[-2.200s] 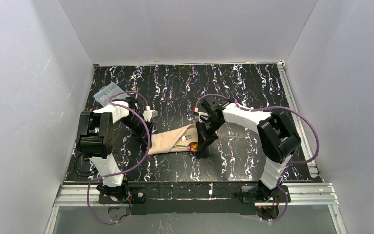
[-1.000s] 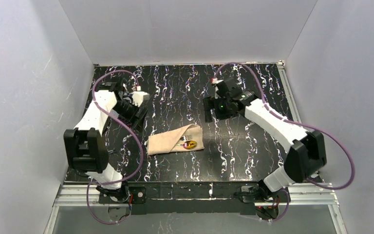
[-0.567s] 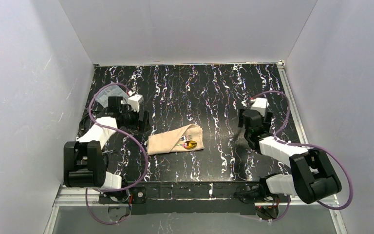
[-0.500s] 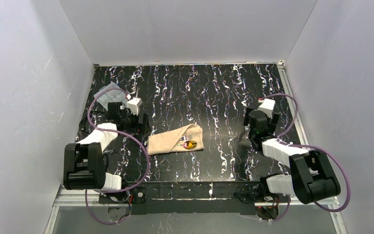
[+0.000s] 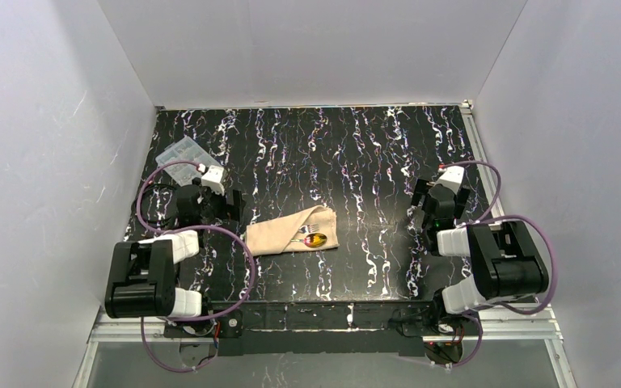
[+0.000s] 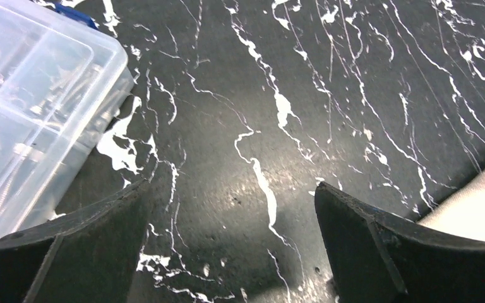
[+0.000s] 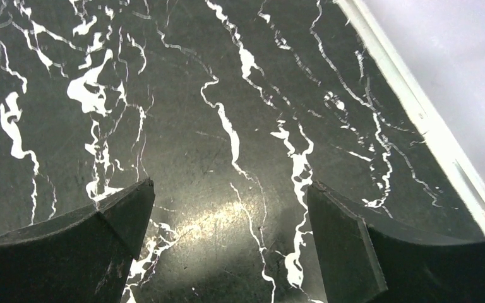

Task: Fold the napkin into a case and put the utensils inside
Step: Reset both arms

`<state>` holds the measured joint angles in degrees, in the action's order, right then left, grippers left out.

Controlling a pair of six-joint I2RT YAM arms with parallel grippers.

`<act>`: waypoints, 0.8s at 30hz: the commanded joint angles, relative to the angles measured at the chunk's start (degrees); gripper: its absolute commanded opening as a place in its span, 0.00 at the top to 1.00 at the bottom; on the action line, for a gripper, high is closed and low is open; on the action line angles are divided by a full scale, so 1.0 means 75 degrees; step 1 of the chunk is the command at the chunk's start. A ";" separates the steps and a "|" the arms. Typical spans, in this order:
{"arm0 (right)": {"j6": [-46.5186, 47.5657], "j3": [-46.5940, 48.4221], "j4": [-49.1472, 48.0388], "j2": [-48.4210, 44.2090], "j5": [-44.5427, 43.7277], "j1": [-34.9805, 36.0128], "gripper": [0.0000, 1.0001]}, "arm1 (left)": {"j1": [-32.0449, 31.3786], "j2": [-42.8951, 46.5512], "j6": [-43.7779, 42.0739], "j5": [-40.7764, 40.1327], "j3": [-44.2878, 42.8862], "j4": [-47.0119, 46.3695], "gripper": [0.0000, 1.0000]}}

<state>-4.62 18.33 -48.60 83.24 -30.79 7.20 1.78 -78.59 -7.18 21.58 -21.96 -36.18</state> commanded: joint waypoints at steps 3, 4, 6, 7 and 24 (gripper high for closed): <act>0.0429 -0.0335 -0.1956 0.0765 0.0648 -0.0080 0.01 | 0.0110 -0.0492 0.0474 -0.0631 0.0556 -0.2370 0.01; 0.0555 -0.0444 -0.2265 0.0912 0.0862 -0.0068 0.01 | 0.0106 -0.0633 0.0509 -0.0754 0.0755 -0.2785 0.01; 0.0924 -0.0797 -0.3322 0.1172 0.1488 -0.0036 0.01 | 0.0111 -0.0931 0.0588 -0.0844 0.1277 -0.4256 0.02; 0.1012 -0.0903 -0.3511 0.1143 0.1589 -0.0005 0.02 | 0.0114 -0.0764 0.0470 -0.0713 0.1315 -0.4001 0.01; 0.0804 -0.0382 -0.2595 0.1200 0.1327 -0.0104 0.01 | 0.0131 -0.0836 0.0631 -0.0849 0.0812 -0.3208 0.01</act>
<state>0.47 15.22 -64.23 92.31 -20.80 6.74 2.52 -85.38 -2.48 15.84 -14.87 -59.16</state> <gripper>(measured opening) 0.984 0.984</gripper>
